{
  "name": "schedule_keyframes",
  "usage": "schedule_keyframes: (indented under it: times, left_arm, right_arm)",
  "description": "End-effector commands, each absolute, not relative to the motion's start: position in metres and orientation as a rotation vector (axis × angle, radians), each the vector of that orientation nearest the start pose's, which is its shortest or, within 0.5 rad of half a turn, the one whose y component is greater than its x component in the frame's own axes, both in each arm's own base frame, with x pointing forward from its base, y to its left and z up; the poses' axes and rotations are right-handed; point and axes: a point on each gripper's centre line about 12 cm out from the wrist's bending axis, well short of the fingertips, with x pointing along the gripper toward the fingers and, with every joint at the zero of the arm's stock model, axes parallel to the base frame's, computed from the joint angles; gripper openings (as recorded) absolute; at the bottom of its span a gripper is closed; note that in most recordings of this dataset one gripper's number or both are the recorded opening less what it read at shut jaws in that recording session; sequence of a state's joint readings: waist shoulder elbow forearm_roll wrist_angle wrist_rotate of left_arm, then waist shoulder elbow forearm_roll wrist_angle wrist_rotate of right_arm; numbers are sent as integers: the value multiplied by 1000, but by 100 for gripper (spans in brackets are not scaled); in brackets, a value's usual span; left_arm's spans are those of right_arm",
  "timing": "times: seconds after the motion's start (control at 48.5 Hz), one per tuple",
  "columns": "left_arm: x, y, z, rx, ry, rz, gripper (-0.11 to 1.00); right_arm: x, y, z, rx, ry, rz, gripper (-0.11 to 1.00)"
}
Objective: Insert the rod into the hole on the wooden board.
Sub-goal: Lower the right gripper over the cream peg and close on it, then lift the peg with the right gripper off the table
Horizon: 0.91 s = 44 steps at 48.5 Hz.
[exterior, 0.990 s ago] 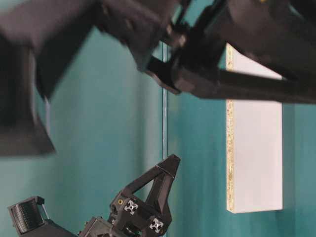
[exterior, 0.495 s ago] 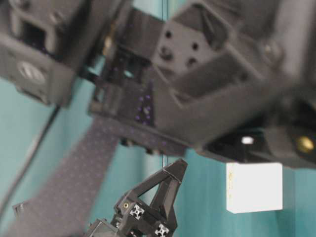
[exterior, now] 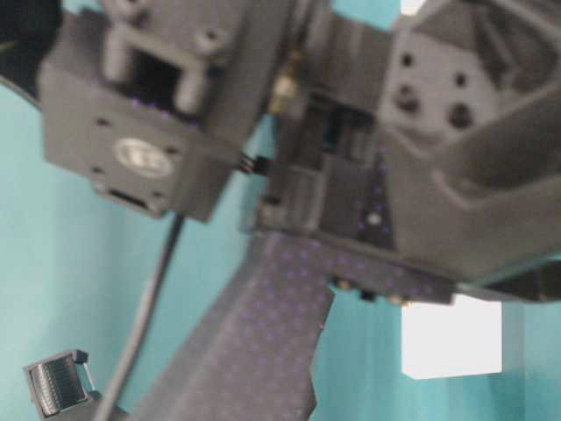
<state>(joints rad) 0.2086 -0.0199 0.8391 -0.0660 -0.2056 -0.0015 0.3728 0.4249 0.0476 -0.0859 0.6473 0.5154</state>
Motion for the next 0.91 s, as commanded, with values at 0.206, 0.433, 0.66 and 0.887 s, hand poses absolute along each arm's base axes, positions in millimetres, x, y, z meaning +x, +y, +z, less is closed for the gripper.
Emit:
schedule_keyframes:
  times: [0.206,0.433,0.66,0.887]
  left_arm:
    - [350,70,152,-122,569,222,75]
    - [352,65,152,-123,570,210,75]
    - [352,63,150,-126,573,204,75]
    - [352,62,150,-126,573,203,75]
  right_arm:
    - [475,183,142,170,1094,55,52]
    - [477,183,137,164,1099,53,52]
    - [478,181,133,161,1105,47,52]
    - [480,177,132,156,1102,40,52]
